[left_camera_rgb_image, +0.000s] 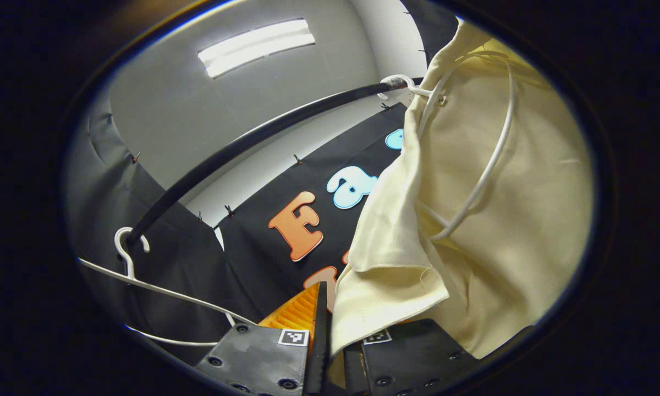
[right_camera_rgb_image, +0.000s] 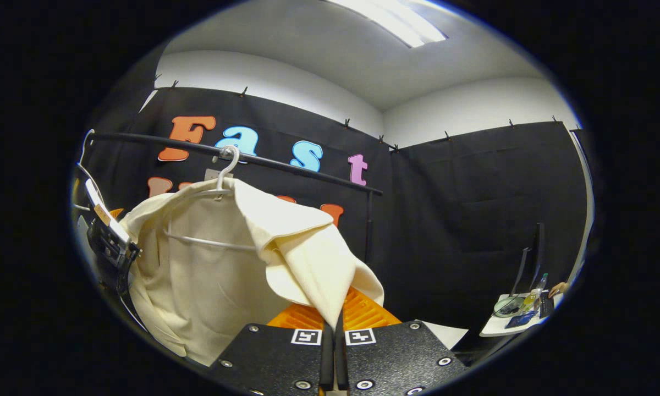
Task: Grasp the clothes on the hanger with both hands and then place them into the laundry hamper below.
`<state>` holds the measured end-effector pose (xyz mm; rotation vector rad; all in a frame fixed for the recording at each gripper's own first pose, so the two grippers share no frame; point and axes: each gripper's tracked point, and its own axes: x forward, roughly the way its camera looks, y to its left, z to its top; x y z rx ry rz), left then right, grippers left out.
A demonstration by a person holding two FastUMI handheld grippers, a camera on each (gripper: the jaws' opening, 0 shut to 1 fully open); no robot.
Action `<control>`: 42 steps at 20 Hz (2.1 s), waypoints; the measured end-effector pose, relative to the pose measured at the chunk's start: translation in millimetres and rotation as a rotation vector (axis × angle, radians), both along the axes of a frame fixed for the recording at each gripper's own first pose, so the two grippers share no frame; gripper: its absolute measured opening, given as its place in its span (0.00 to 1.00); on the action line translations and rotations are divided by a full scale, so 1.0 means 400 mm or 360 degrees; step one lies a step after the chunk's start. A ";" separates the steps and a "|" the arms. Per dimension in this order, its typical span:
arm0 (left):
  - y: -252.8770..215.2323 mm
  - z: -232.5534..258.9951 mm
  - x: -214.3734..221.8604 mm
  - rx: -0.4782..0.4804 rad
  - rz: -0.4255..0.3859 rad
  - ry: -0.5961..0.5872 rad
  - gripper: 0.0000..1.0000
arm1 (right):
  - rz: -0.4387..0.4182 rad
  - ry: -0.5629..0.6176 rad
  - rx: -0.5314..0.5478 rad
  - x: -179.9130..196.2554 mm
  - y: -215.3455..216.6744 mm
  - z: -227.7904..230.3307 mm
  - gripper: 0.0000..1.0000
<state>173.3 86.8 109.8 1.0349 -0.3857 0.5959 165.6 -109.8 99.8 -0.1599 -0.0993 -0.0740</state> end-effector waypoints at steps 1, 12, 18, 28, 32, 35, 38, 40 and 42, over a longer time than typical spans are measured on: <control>0.008 0.006 0.004 -0.0018 -0.0005 0.0007 0.14 | -0.0017 -0.0017 -0.0006 0.004 -0.011 0.019 0.01; 0.068 0.105 0.126 -0.0051 0.0060 -0.0033 0.14 | -0.0058 -0.0136 -0.0034 0.148 -0.118 0.256 0.01; 0.068 0.113 0.189 -0.0185 -0.0121 -0.0067 0.14 | -0.0069 -0.0099 -0.0115 0.311 -0.162 0.297 0.01; 0.193 -0.050 0.242 -0.0607 -0.0171 0.0061 0.14 | 0.0058 0.0155 0.0086 0.444 -0.091 0.012 0.01; 0.257 -0.095 0.200 -0.0655 -0.0111 0.0054 0.14 | 0.0098 0.0208 0.0030 0.396 -0.040 -0.081 0.01; 0.289 -0.110 0.126 -0.0689 -0.0102 0.0020 0.14 | 0.0149 0.0211 0.0026 0.311 -0.001 -0.120 0.01; 0.298 -0.093 0.040 -0.0695 -0.0119 -0.0025 0.14 | 0.0161 0.0206 0.0042 0.231 0.022 -0.138 0.02; 0.301 -0.077 -0.017 -0.0708 -0.0131 -0.0063 0.20 | 0.0167 0.0197 0.0078 0.171 0.034 -0.141 0.01; 0.291 -0.068 -0.063 -0.0734 -0.0157 -0.0060 0.20 | 0.0166 0.0182 0.0080 0.113 0.045 -0.134 0.01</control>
